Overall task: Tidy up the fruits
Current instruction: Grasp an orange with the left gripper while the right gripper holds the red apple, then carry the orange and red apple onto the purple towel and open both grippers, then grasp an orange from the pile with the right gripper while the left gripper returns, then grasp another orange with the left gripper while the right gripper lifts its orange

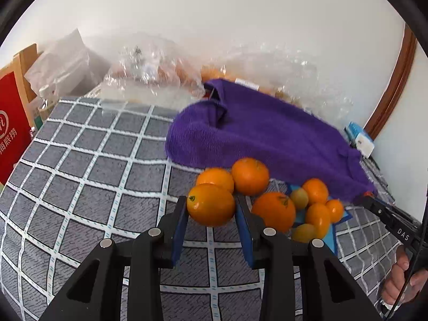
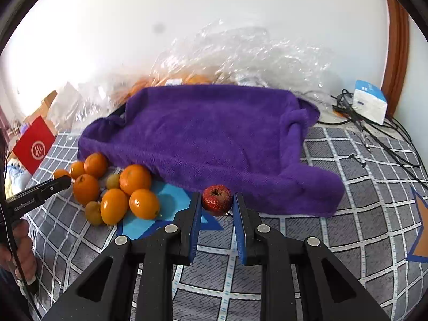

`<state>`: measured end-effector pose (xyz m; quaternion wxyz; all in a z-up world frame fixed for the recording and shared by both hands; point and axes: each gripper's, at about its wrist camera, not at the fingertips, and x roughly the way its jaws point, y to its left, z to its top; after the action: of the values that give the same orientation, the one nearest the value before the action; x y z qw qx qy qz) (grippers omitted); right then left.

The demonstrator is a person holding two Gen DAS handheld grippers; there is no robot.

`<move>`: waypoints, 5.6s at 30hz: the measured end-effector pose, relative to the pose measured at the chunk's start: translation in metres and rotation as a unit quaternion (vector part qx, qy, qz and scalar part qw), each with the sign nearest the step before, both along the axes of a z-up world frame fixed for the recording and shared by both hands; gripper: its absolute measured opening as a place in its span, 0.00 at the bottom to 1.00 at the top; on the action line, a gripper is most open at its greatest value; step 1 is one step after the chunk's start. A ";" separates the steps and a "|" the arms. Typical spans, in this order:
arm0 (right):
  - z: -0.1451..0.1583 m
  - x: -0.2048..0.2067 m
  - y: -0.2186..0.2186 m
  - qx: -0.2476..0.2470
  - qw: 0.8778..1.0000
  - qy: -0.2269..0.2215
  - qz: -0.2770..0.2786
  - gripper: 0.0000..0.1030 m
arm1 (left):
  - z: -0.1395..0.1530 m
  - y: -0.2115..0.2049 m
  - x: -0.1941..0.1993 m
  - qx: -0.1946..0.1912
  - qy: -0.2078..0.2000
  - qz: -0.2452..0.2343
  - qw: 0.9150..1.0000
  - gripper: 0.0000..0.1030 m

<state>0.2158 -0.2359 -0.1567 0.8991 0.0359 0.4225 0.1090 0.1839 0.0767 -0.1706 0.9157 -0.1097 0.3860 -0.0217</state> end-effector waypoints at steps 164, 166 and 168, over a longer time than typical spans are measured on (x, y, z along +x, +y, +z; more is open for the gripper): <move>-0.026 0.022 0.026 0.023 0.997 0.063 0.036 0.32 | -0.007 -0.011 0.042 0.032 0.047 0.005 0.998 0.33; -0.027 0.023 0.023 0.032 0.997 0.067 0.029 0.32 | -0.009 -0.008 0.043 0.017 0.052 0.006 0.998 0.33; -0.027 0.023 0.025 0.030 0.997 0.065 0.027 0.32 | -0.012 -0.012 0.044 0.029 0.057 0.004 0.998 0.33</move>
<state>0.2385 -0.2114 -0.1836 0.8650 0.0586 0.4771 0.1438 0.2281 0.0644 -0.1824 0.8950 -0.0852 0.4379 -0.0007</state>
